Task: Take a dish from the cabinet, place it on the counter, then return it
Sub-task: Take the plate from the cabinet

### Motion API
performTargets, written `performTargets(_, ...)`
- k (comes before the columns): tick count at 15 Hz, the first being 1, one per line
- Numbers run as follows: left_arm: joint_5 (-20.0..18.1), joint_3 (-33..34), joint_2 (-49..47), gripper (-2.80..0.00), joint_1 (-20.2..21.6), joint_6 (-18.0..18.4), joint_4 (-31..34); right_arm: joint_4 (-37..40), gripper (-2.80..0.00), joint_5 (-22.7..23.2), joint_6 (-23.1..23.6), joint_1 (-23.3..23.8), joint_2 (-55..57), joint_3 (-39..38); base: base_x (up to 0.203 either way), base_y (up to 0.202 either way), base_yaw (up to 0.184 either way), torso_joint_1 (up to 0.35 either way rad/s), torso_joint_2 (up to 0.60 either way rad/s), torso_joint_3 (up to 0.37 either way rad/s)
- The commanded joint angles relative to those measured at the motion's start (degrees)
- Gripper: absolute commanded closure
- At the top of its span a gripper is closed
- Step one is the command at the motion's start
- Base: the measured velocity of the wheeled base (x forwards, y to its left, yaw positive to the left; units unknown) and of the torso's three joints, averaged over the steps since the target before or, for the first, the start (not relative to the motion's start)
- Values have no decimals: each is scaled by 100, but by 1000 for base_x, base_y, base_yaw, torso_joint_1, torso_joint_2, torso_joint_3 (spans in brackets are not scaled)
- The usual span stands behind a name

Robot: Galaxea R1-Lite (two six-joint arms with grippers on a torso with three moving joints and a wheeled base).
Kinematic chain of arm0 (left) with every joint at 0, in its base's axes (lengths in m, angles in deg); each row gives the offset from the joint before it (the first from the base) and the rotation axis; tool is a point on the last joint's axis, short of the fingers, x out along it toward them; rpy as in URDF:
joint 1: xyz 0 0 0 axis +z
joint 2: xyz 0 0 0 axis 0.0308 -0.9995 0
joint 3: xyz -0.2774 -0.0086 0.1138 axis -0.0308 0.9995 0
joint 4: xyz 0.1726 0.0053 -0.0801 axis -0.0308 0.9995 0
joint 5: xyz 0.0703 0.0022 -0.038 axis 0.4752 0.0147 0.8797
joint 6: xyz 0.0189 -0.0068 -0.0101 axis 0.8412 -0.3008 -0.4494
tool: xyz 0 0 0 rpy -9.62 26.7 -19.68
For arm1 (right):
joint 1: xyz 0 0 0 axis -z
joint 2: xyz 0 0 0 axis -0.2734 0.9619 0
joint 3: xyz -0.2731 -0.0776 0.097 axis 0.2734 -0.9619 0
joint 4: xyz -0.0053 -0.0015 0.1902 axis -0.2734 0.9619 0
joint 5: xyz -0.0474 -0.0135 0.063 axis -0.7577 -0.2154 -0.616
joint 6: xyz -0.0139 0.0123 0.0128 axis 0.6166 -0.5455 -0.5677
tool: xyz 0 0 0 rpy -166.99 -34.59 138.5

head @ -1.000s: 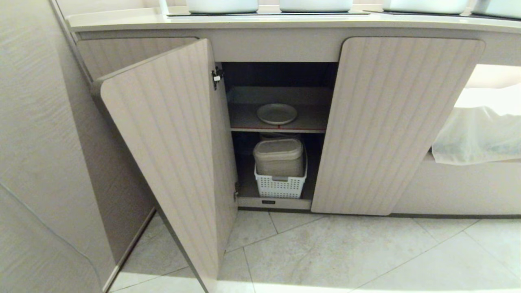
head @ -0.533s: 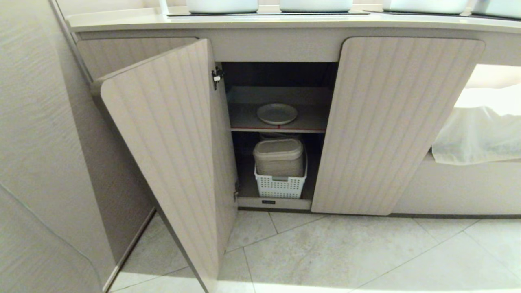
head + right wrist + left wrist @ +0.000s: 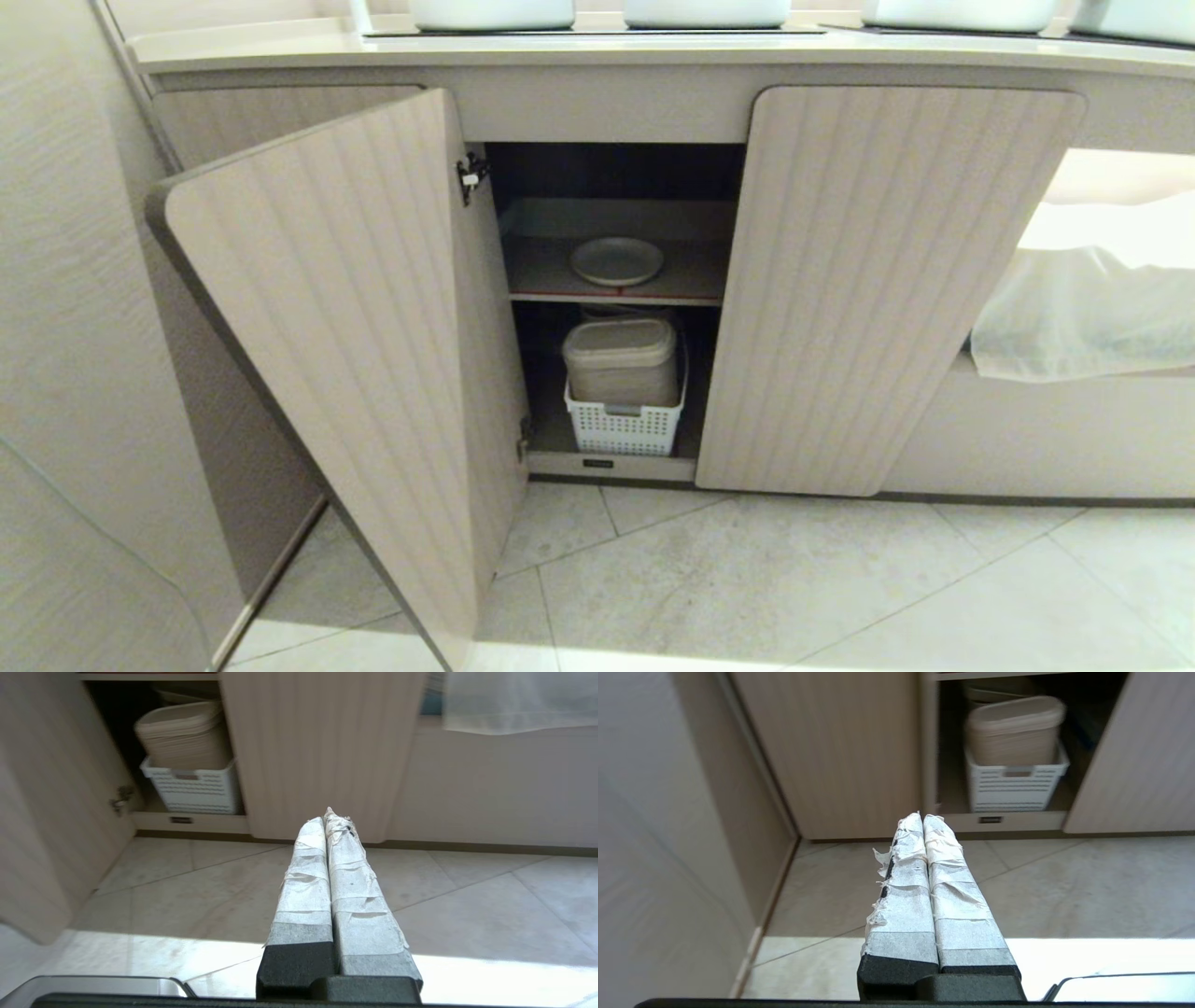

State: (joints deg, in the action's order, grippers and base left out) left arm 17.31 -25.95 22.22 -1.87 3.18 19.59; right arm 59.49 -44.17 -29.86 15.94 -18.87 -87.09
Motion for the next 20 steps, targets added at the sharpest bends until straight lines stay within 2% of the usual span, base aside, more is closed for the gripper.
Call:
performTargets(1, -1, 0, -1, 0, 2, 3, 0, -6, 0, 2, 0, -7, 3, 1, 0, -191, 4, 4, -2, 1)
performTargets(20, -1, 0, -1, 0, 2, 4, 0, -2, 0, 2, 0, -7, 5, 1, 0, -192, 0, 2, 2, 3)
